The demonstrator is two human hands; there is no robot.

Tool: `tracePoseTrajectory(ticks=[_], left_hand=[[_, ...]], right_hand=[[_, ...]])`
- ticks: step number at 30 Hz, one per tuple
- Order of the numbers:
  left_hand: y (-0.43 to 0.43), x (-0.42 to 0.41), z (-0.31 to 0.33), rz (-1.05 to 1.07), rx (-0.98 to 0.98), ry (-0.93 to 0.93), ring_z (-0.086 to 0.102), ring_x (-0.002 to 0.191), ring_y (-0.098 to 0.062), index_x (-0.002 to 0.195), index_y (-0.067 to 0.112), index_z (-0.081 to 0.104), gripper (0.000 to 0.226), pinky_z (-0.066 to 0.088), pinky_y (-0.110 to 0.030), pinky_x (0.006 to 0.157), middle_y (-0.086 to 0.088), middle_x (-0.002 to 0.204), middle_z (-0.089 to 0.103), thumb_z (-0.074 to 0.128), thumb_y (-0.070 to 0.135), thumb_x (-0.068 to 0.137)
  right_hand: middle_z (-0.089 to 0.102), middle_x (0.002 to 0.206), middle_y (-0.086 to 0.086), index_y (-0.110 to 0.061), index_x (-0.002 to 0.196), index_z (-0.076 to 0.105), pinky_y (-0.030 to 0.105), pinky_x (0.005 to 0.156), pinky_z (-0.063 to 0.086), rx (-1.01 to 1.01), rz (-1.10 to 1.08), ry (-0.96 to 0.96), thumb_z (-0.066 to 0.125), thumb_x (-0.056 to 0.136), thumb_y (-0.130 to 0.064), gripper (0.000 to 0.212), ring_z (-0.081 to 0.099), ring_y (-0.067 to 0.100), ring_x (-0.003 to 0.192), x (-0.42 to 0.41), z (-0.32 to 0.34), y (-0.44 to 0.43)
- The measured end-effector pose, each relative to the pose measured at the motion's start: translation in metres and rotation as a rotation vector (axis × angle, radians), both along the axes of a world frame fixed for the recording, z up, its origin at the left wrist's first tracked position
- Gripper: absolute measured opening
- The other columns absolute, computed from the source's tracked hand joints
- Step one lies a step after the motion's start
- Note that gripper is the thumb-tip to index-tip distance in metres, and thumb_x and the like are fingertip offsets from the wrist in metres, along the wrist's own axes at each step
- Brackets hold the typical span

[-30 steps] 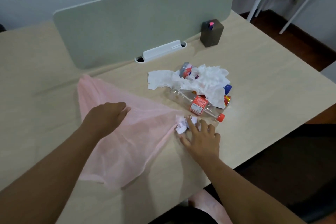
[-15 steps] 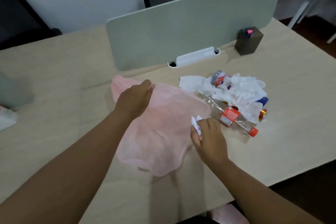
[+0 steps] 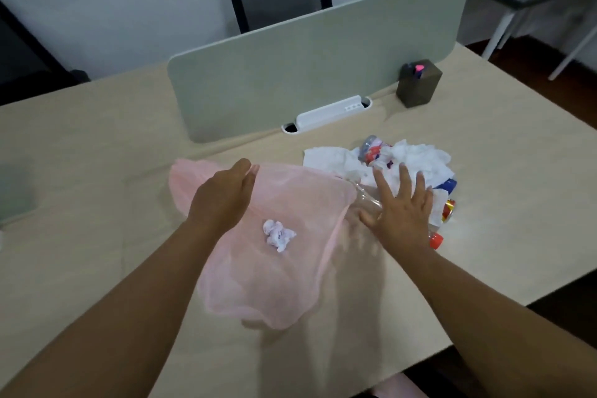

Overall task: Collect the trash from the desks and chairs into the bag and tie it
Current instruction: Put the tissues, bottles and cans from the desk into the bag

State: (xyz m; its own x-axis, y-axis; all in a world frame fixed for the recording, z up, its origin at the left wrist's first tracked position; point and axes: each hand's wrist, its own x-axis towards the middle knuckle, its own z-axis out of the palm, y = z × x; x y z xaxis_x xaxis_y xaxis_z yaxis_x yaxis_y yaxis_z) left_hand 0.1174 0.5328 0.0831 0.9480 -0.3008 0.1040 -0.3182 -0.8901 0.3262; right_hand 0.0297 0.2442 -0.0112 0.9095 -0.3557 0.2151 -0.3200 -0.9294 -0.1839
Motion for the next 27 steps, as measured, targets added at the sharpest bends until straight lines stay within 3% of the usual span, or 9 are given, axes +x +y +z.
tracePoseTrajectory(ticks=[5, 10, 13, 14, 17, 20, 22, 25, 27], left_hand=[[-0.007, -0.002, -0.01, -0.01, 0.044, 0.019, 0.059, 0.073, -0.04, 0.086, 0.019, 0.038, 0.03, 0.044, -0.04, 0.06, -0.015, 0.074, 0.061, 0.029, 0.042, 0.104], [-0.015, -0.002, -0.019, -0.034, 0.034, 0.036, 0.059, 0.07, -0.038, 0.086, 0.02, 0.037, 0.03, 0.043, -0.038, 0.058, -0.011, 0.071, 0.059, 0.027, 0.043, 0.104], [-0.012, -0.003, -0.016, -0.031, 0.067, 0.068, 0.058, 0.07, -0.038, 0.086, 0.02, 0.037, 0.03, 0.042, -0.037, 0.057, -0.01, 0.071, 0.058, 0.028, 0.042, 0.104], [-0.014, -0.001, -0.015, -0.027, 0.072, 0.066, 0.058, 0.071, -0.038, 0.086, 0.02, 0.036, 0.029, 0.042, -0.038, 0.058, -0.011, 0.072, 0.059, 0.028, 0.041, 0.104], [0.043, 0.004, 0.004, 0.206, 0.062, -0.013, 0.058, 0.075, -0.038, 0.087, 0.018, 0.038, 0.029, 0.044, -0.04, 0.061, -0.015, 0.077, 0.062, 0.028, 0.039, 0.105], [0.029, 0.012, 0.009, 0.19, 0.012, -0.009, 0.057, 0.076, -0.038, 0.086, 0.017, 0.04, 0.031, 0.045, -0.041, 0.063, -0.014, 0.076, 0.059, 0.029, 0.039, 0.105], [0.013, 0.018, 0.013, 0.164, -0.045, -0.005, 0.057, 0.075, -0.036, 0.084, 0.018, 0.039, 0.031, 0.043, -0.041, 0.063, -0.011, 0.073, 0.056, 0.029, 0.039, 0.105], [0.008, 0.026, 0.015, 0.158, -0.079, -0.017, 0.056, 0.074, -0.035, 0.083, 0.019, 0.039, 0.032, 0.038, -0.037, 0.06, -0.008, 0.072, 0.055, 0.029, 0.04, 0.105], [0.009, 0.026, 0.014, 0.157, -0.083, -0.029, 0.056, 0.074, -0.035, 0.082, 0.019, 0.038, 0.033, 0.038, -0.037, 0.059, -0.011, 0.073, 0.057, 0.028, 0.041, 0.105]], right_hand=[[0.029, 0.154, 0.022, -0.032, 0.148, 0.035, 0.067, 0.103, 0.027, 0.015, -0.102, 0.008, 0.057, 0.073, -0.073, 0.088, 0.026, 0.056, 0.136, 0.026, -0.008, -0.059], [0.052, 0.115, 0.022, -0.003, 0.115, 0.057, 0.047, 0.083, 0.042, -0.029, -0.008, 0.202, 0.062, 0.087, -0.011, 0.029, 0.048, 0.04, 0.099, 0.025, -0.004, -0.078], [0.054, 0.115, 0.012, -0.008, 0.12, 0.057, 0.04, 0.095, 0.04, -0.119, 0.049, 0.194, 0.068, 0.085, -0.019, 0.038, 0.05, 0.028, 0.104, 0.034, -0.002, -0.069], [0.055, 0.114, 0.012, -0.008, 0.12, 0.058, 0.039, 0.095, 0.041, -0.071, 0.063, 0.119, 0.069, 0.084, -0.017, 0.039, 0.052, 0.028, 0.104, 0.033, 0.009, -0.062], [0.054, 0.112, 0.018, -0.003, 0.112, 0.058, 0.04, 0.093, 0.041, 0.377, 0.37, -0.127, 0.053, 0.088, -0.003, 0.025, 0.05, 0.034, 0.105, 0.058, 0.047, 0.041], [0.055, 0.101, 0.016, -0.002, 0.102, 0.059, 0.037, 0.083, 0.043, 0.344, 0.633, -0.151, 0.046, 0.085, -0.009, 0.023, 0.054, 0.034, 0.094, 0.041, 0.048, 0.093], [0.057, 0.105, 0.016, -0.006, 0.109, 0.06, 0.044, 0.08, 0.05, 0.262, 0.797, -0.094, 0.047, 0.084, -0.018, 0.031, 0.056, 0.035, 0.094, 0.032, 0.034, 0.11], [0.047, 0.141, 0.016, -0.035, 0.14, 0.043, 0.052, 0.102, 0.043, 0.048, 0.964, 0.08, 0.047, 0.082, -0.061, 0.064, 0.045, 0.04, 0.126, 0.031, 0.021, 0.124], [0.037, 0.152, 0.014, -0.043, 0.147, 0.03, 0.055, 0.109, 0.034, -0.036, 0.933, 0.107, 0.043, 0.077, -0.076, 0.078, 0.036, 0.04, 0.137, 0.033, 0.014, 0.111]])
